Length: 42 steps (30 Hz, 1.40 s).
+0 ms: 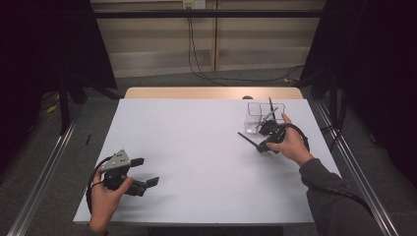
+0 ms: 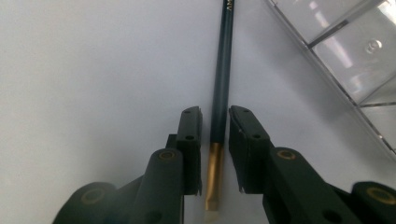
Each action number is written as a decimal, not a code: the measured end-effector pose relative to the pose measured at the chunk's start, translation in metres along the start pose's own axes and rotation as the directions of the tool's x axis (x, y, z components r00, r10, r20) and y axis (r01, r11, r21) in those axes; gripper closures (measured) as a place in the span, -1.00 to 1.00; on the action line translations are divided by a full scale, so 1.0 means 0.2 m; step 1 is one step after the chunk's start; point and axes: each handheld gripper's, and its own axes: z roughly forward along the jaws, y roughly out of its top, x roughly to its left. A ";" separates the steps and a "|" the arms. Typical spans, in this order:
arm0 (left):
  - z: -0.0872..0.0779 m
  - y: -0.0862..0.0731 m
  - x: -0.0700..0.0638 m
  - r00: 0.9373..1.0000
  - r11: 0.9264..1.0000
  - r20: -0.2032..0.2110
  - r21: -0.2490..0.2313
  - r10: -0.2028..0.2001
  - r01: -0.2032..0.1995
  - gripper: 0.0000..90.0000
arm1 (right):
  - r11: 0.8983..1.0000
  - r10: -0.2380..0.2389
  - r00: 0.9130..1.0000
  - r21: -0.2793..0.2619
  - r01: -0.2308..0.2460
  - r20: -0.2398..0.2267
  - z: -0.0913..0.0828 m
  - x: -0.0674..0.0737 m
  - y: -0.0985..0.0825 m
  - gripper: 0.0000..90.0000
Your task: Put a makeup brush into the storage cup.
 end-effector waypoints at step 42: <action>0.01 0.01 -0.01 1.000 1.000 0.007 0.018 -0.023 0.022 -0.89 | 1.000 -0.021 1.000 -0.013 0.021 -0.022 -0.07 0.05 0.03 0.87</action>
